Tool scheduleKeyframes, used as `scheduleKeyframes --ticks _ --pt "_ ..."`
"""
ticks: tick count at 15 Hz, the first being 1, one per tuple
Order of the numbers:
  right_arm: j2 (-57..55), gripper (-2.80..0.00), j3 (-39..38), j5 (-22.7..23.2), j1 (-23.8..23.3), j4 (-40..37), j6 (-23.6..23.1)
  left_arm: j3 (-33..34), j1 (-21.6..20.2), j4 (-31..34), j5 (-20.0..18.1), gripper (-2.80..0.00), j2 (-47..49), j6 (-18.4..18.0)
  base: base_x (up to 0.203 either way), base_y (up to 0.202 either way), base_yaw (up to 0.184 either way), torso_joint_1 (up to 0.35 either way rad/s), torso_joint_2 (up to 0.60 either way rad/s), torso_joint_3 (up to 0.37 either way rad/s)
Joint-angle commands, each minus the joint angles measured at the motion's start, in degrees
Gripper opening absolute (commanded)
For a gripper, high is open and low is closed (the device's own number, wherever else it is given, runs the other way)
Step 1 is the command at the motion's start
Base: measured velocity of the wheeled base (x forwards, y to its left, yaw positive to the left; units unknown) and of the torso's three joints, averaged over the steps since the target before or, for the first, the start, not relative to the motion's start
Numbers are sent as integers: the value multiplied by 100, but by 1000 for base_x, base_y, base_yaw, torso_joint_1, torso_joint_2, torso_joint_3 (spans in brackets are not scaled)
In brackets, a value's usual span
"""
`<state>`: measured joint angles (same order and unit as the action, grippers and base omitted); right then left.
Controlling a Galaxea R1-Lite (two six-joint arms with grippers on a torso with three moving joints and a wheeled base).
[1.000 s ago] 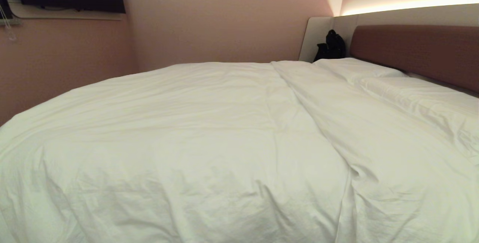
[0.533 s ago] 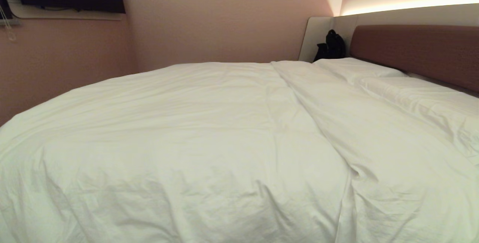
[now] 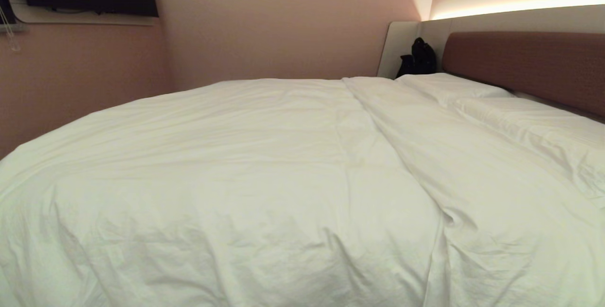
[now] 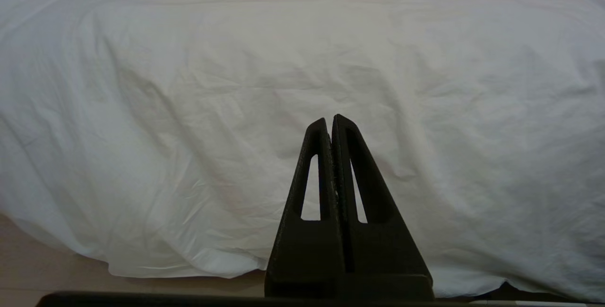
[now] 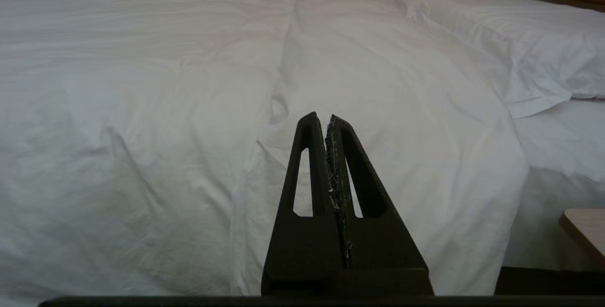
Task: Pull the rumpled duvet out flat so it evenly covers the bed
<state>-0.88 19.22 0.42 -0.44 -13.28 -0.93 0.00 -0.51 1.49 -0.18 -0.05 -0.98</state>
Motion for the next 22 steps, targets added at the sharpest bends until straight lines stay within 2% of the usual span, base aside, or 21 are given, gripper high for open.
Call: scheduleKeyframes --ticks 1,6,14,19,22 --pt "64 -280 -532 -1 0 1008 -19 0 -2 1 1 -280 5 1 0 0 0 0 0 0" --pt "70 -280 -1271 -6 0 1108 -162 0 -2 1 1 -280 5 1 0 0 0 0 0 0" --pt "70 -280 -1807 3 0 1109 -285 0 -2 1 1 -280 5 1 0 0 0 0 0 0" --pt "70 -280 -1895 2 0 1293 -224 0 -2 1 1 -280 5 1 0 0 0 0 0 0" --pt "70 -280 -1913 -24 0 1301 22 0 -2 1 1 -280 5 1 0 0 0 0 0 0"
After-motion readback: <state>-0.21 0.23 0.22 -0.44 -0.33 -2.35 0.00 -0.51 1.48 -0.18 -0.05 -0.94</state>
